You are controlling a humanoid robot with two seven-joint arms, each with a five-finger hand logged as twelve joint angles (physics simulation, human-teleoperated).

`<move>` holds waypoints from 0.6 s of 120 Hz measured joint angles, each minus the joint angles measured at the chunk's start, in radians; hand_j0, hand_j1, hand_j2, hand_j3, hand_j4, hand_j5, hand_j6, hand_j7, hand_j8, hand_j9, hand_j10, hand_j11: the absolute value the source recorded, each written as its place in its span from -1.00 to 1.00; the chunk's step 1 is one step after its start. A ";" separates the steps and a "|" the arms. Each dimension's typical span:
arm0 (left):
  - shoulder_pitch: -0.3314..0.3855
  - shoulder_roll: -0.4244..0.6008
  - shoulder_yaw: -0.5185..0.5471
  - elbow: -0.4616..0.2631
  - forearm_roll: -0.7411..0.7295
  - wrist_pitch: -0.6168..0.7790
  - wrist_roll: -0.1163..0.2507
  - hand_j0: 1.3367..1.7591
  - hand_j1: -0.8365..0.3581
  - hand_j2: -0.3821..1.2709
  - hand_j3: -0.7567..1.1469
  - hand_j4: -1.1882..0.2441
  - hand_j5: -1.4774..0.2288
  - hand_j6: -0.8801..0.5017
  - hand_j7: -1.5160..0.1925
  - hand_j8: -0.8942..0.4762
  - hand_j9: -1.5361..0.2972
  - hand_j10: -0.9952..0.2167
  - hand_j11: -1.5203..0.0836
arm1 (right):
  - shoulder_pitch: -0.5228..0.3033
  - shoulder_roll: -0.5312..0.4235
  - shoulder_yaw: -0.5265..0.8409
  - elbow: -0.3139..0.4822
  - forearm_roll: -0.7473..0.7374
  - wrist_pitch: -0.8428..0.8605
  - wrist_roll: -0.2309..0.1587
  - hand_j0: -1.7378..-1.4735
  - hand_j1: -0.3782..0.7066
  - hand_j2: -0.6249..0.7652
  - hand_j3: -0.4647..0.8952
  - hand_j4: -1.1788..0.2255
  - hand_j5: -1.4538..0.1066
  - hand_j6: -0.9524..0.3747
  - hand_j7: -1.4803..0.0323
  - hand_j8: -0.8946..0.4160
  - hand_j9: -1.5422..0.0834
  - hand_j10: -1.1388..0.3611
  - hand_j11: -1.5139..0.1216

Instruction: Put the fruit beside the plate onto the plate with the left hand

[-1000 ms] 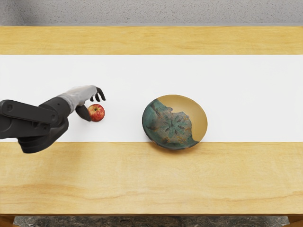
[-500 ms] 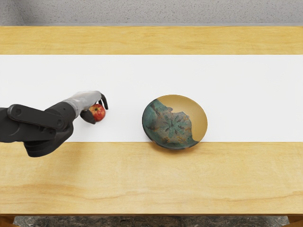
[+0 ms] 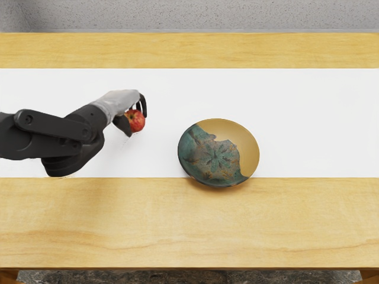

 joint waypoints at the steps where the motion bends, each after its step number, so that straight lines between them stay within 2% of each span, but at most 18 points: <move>1: -0.008 -0.005 -0.001 0.000 -0.002 0.000 0.000 0.50 -0.05 -0.16 -0.20 -0.14 -0.43 -0.27 -0.36 -0.27 -0.37 -0.52 -0.30 | 0.000 0.000 0.000 0.000 0.000 0.000 0.000 -0.40 -0.88 -0.11 -0.32 0.63 0.81 0.39 0.90 0.32 0.85 0.48 0.80; 7: -0.049 -0.038 -0.004 0.002 -0.014 0.000 0.000 0.50 -0.04 -0.23 -0.20 -0.12 -0.44 -0.25 -0.37 -0.27 -0.37 -0.52 -0.30 | 0.000 0.000 0.000 0.000 0.000 0.000 0.000 -0.40 -0.88 -0.11 -0.32 0.63 0.81 0.39 0.90 0.32 0.85 0.48 0.80; 20: -0.101 -0.117 -0.008 0.010 -0.041 -0.001 0.000 0.50 -0.11 -0.12 -0.20 -0.09 -0.45 -0.23 -0.37 -0.25 -0.37 -0.53 -0.30 | 0.000 0.000 0.000 0.000 0.000 0.000 0.000 -0.40 -0.88 -0.11 -0.32 0.63 0.81 0.39 0.90 0.32 0.85 0.48 0.80; 34: -0.144 -0.207 -0.008 0.024 -0.076 -0.001 0.000 0.51 -0.10 -0.14 -0.20 -0.08 -0.46 -0.23 -0.37 -0.26 -0.37 -0.53 -0.30 | 0.000 0.000 0.000 0.000 0.000 0.000 0.000 -0.40 -0.88 -0.11 -0.32 0.63 0.81 0.39 0.90 0.32 0.85 0.48 0.80; 47: -0.158 -0.254 -0.017 0.031 -0.089 -0.001 -0.001 0.51 -0.12 -0.13 -0.20 -0.08 -0.46 -0.22 -0.36 -0.26 -0.37 -0.53 -0.30 | 0.000 0.000 0.000 0.000 0.000 0.000 0.000 -0.40 -0.88 -0.11 -0.32 0.63 0.81 0.39 0.90 0.32 0.85 0.48 0.80; 63: -0.156 -0.312 -0.057 0.034 -0.092 -0.002 -0.002 0.51 -0.17 0.02 -0.20 -0.09 -0.47 -0.23 -0.37 -0.26 -0.37 -0.53 -0.30 | 0.000 0.000 0.000 0.000 0.000 0.000 0.000 -0.40 -0.88 -0.11 -0.32 0.63 0.81 0.39 0.90 0.32 0.85 0.48 0.80; 72: -0.148 -0.321 -0.077 0.034 -0.093 -0.002 -0.002 0.51 -0.18 0.04 -0.20 -0.11 -0.47 -0.25 -0.37 -0.26 -0.37 -0.53 -0.30 | 0.000 0.000 0.000 0.000 0.000 0.000 0.000 -0.40 -0.88 -0.11 -0.32 0.63 0.81 0.39 0.90 0.32 0.85 0.48 0.80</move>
